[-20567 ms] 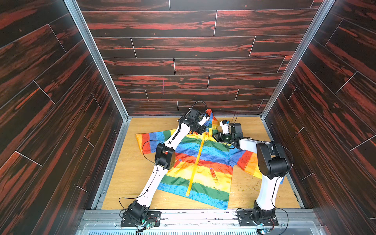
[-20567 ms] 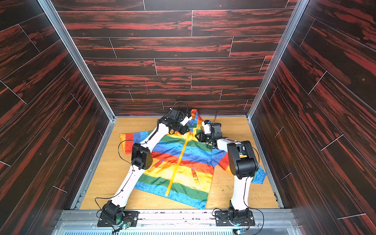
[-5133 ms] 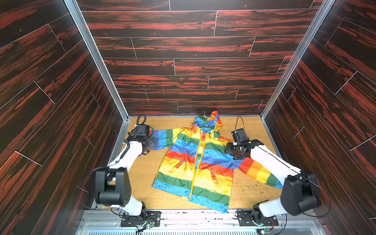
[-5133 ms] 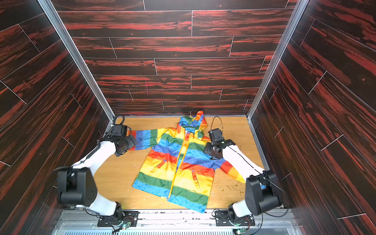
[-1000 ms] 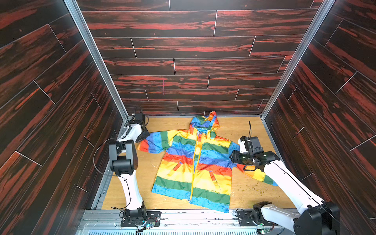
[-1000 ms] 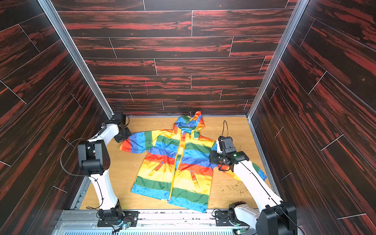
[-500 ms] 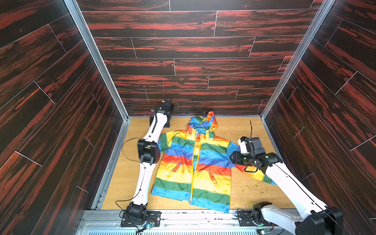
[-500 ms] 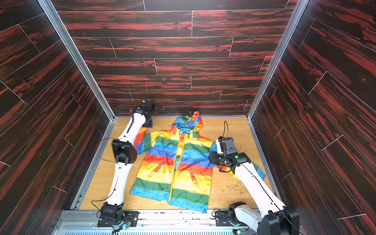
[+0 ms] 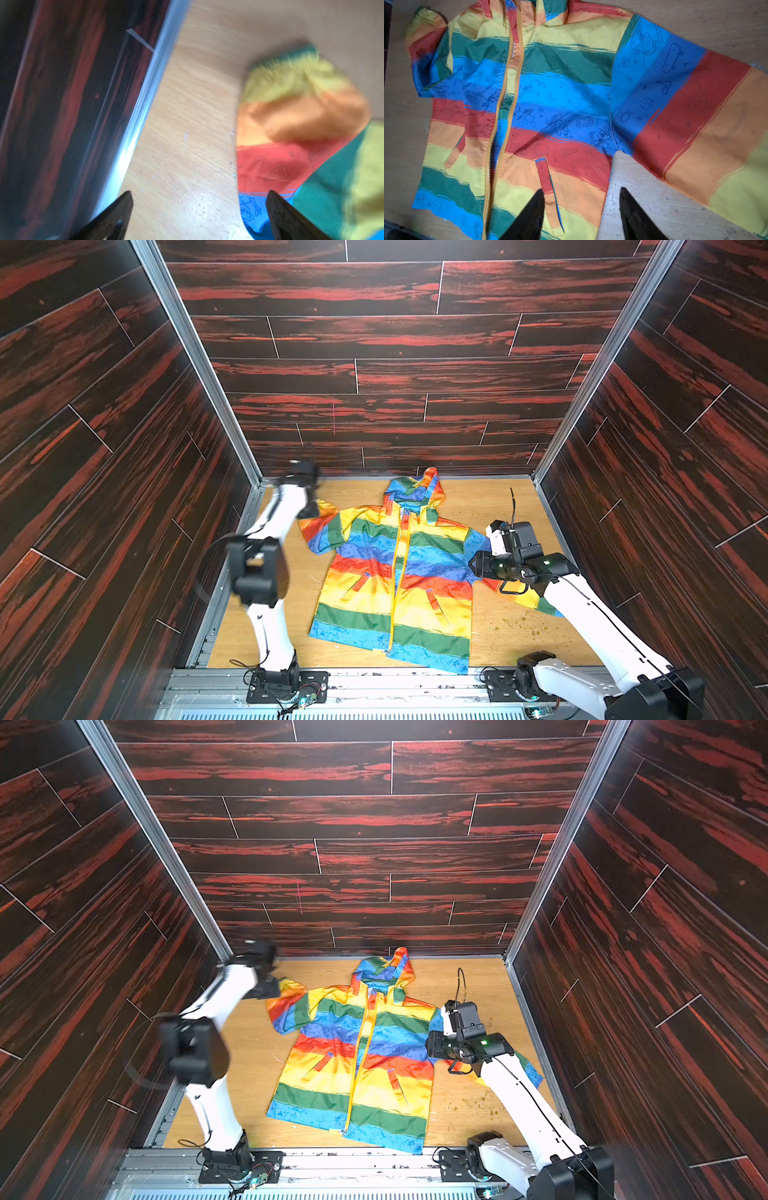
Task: Unzip the jacket
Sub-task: Smooth out the jacket at the center of the board.
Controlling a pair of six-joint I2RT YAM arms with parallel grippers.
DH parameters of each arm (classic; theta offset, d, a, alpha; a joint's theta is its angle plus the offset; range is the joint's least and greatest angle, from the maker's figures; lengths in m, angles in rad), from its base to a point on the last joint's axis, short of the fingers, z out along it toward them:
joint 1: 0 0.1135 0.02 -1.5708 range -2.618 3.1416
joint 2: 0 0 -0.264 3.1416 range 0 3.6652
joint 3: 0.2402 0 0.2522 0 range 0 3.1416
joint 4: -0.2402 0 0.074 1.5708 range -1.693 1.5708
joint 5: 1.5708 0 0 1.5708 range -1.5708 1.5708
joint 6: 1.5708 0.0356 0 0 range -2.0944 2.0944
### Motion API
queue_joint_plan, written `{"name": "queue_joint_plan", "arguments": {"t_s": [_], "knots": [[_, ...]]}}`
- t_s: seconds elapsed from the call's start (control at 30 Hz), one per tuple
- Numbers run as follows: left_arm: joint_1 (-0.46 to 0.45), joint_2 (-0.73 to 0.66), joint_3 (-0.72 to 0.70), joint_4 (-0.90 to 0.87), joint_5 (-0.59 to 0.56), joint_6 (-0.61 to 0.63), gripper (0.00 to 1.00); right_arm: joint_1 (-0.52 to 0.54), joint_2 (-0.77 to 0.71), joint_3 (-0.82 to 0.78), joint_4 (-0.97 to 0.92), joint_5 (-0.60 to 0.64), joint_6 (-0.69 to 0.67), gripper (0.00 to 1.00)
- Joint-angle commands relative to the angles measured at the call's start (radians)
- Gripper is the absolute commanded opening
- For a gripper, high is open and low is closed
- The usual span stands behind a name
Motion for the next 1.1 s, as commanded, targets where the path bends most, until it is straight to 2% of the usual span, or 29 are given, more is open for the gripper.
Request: {"name": "queue_joint_plan", "arguments": {"t_s": [0.0, 0.13, 0.3, 0.57, 0.77, 1.07], "knots": [[0.102, 0.052, -0.07, 0.12, 0.291, -0.098, 1.0, 0.011, 0.022, -0.017, 0.016, -0.022, -0.001, 0.6], [0.116, 0.238, 0.099, -0.019, 0.402, -0.062, 1.0, 0.02, 0.04, -0.012, 0.018, -0.024, -0.005, 0.6], [0.115, 0.375, 0.213, 0.03, 0.492, -0.081, 1.0, 0.036, 0.052, -0.005, 0.002, -0.009, -0.005, 0.6], [0.112, 0.485, 0.307, 0.065, 0.433, -0.144, 0.99, 0.062, 0.084, 0.015, 0.0, 0.003, 0.001, 0.59], [0.112, 0.506, 0.285, 0.163, 0.392, -0.198, 0.88, 0.08, 0.104, 0.03, -0.006, 0.006, -0.002, 0.58], [0.085, 0.665, 0.508, 0.08, 0.389, -0.215, 0.62, 0.096, 0.1, 0.038, -0.017, 0.021, 0.005, 0.57]]}}
